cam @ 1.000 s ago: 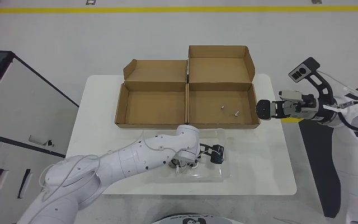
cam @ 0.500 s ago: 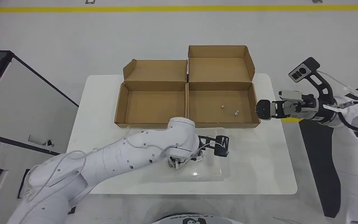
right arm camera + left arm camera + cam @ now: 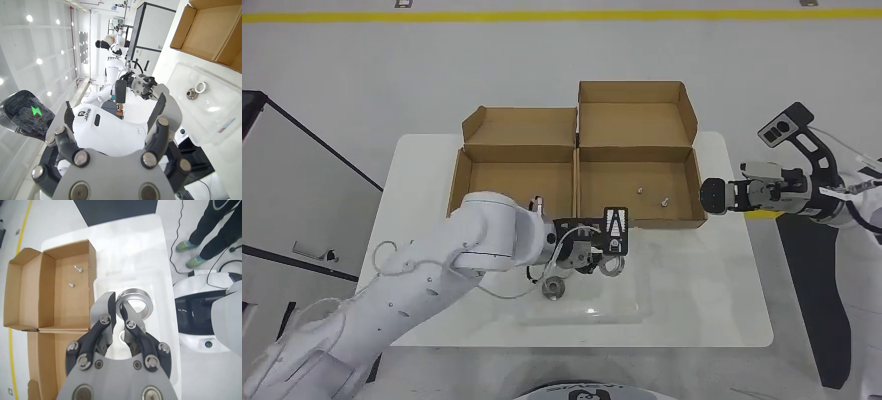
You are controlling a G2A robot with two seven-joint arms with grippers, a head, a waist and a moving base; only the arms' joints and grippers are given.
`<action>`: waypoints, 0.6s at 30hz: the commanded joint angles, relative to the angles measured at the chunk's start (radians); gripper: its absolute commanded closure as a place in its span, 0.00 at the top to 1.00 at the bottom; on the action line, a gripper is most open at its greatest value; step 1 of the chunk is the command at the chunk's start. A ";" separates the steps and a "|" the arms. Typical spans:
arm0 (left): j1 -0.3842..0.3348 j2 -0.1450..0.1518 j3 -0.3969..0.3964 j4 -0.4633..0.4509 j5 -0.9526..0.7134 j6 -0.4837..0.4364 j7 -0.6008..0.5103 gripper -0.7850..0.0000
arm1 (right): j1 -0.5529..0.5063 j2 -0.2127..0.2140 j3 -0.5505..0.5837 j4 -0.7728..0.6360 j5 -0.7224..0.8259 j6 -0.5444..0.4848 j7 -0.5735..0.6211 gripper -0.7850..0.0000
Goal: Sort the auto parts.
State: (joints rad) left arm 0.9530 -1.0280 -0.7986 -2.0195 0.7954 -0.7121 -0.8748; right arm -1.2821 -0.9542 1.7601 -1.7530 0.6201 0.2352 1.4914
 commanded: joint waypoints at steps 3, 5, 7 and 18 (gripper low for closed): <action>0.108 0.029 -0.121 0.005 0.018 -0.094 0.186 0.00 | 0.000 0.000 0.000 0.000 0.000 0.000 0.000 1.00; 0.148 0.038 -0.161 0.002 0.038 -0.131 0.255 0.00 | 0.000 0.000 0.000 0.000 0.000 0.000 0.000 1.00; 0.184 0.044 -0.198 0.006 0.050 -0.161 0.347 0.00 | 0.000 0.000 0.000 0.000 0.000 0.000 0.000 1.00; 0.305 0.044 -0.327 0.057 0.203 -0.277 0.859 0.00 | 0.000 0.000 0.000 0.000 0.000 0.000 0.000 1.00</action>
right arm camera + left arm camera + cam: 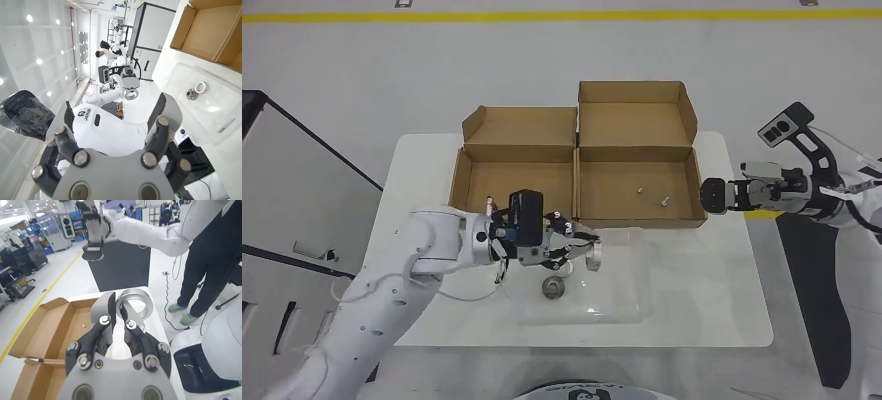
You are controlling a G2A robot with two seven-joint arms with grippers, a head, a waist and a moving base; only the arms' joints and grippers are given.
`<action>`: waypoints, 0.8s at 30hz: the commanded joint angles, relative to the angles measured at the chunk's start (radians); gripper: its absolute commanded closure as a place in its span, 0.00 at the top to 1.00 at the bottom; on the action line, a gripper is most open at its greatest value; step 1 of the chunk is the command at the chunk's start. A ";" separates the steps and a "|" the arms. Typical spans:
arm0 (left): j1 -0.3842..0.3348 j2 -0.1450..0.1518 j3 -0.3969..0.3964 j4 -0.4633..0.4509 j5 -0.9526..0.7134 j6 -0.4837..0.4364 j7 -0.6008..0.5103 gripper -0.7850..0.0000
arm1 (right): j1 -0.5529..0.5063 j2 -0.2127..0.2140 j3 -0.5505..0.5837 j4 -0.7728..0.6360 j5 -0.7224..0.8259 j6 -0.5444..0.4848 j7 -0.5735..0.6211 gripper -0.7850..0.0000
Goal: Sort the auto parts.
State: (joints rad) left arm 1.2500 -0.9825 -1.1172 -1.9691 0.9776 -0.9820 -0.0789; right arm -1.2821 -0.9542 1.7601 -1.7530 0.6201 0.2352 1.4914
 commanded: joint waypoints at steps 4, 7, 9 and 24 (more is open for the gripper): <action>0.024 -0.005 -0.028 0.030 0.091 -0.029 0.195 0.00 | 0.000 0.000 0.000 0.000 0.000 0.000 0.000 1.00; 0.032 -0.006 -0.036 0.044 0.130 -0.030 0.275 0.00 | 0.000 0.000 0.000 0.000 0.000 0.000 0.000 1.00; 0.037 -0.006 -0.043 0.057 0.147 -0.030 0.333 0.00 | 0.000 0.000 0.000 0.000 0.000 0.000 0.000 1.00; 0.089 -0.001 -0.144 0.104 0.320 -0.030 0.767 0.00 | 0.000 0.000 0.000 0.000 0.000 0.000 0.000 1.00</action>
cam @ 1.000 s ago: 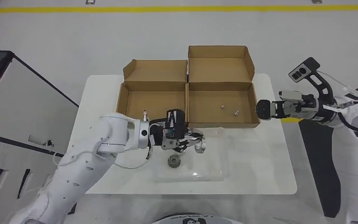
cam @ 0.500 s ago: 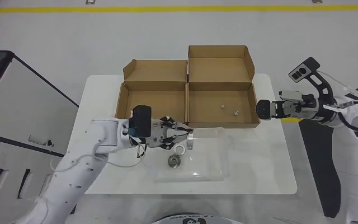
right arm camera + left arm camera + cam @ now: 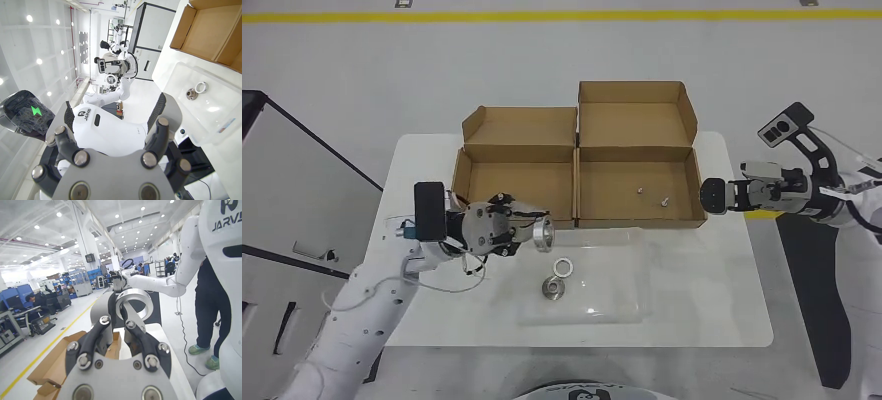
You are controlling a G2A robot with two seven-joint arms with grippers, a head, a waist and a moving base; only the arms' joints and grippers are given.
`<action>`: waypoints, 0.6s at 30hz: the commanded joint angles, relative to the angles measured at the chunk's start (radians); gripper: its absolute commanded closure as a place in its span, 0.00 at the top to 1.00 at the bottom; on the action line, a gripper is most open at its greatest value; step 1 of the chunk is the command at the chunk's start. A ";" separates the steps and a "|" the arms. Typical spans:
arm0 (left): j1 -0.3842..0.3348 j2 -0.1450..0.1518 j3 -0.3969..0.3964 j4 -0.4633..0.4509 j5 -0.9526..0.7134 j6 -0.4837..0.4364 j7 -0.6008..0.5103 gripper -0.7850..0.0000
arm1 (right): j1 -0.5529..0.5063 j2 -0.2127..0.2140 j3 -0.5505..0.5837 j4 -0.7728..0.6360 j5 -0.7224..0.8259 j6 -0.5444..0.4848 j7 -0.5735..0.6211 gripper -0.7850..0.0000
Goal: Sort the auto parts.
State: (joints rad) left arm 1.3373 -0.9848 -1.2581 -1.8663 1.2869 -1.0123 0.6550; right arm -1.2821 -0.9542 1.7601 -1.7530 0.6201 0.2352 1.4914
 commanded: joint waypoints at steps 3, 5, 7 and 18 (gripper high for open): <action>0.005 0.005 -0.014 0.007 0.040 0.000 0.108 0.00 | 0.000 0.000 0.000 0.000 0.000 0.000 0.000 1.00; 0.007 0.008 -0.024 0.015 0.056 0.000 0.153 0.00 | 0.000 0.000 0.000 0.000 0.000 0.000 0.000 1.00; 0.009 0.010 -0.034 0.008 0.040 0.010 0.163 0.00 | 0.000 0.000 0.000 0.000 0.000 0.000 0.000 1.00; 0.006 0.028 -0.089 -0.088 -0.062 0.007 0.160 0.00 | 0.000 0.000 0.000 0.000 0.000 0.000 0.000 1.00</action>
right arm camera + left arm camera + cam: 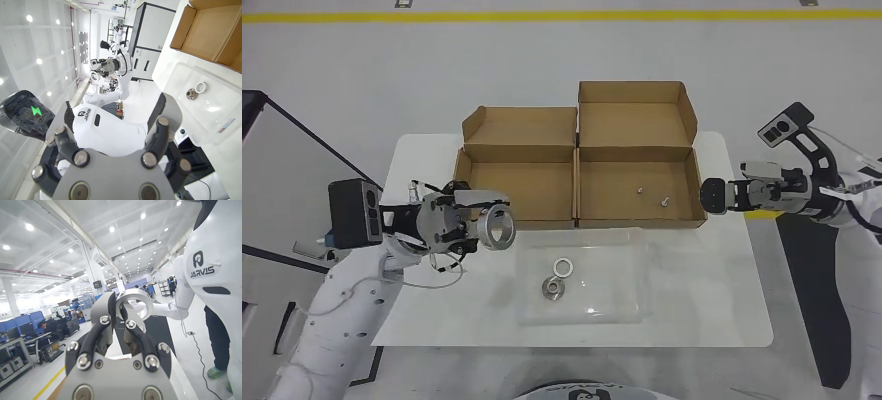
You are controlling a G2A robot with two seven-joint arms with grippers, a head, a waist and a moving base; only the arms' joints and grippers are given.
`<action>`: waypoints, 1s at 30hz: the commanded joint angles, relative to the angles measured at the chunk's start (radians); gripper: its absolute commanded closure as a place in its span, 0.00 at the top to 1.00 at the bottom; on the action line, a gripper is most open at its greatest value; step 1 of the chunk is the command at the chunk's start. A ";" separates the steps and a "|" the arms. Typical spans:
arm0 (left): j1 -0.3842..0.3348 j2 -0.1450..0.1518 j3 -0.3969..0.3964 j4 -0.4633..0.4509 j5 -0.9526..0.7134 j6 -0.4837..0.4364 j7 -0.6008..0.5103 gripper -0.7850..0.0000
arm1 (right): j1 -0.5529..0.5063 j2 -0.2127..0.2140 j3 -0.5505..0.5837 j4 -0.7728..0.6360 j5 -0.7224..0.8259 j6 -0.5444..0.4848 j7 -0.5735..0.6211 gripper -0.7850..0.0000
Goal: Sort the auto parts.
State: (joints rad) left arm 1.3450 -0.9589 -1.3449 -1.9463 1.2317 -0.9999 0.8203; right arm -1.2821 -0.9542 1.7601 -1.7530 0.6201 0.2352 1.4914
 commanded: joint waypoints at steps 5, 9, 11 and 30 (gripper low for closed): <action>-0.008 0.007 -0.004 -0.037 -0.027 -0.012 -0.012 0.00 | 0.000 0.000 0.000 0.000 0.000 0.000 0.000 1.00; -0.017 0.013 -0.006 -0.068 -0.038 -0.012 -0.012 0.00 | 0.000 0.000 0.000 0.000 0.000 0.000 0.000 1.00; -0.021 0.014 -0.008 -0.085 -0.049 -0.012 -0.012 0.00 | 0.000 0.000 0.000 0.000 0.000 0.000 0.000 1.00; -0.024 0.025 -0.017 -0.125 -0.045 -0.012 -0.012 0.00 | 0.000 0.000 0.000 0.000 0.000 0.000 0.000 1.00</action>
State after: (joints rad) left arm 1.3214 -0.9337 -1.3618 -2.0711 1.1868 -1.0123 0.8080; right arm -1.2821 -0.9542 1.7601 -1.7530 0.6201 0.2352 1.4914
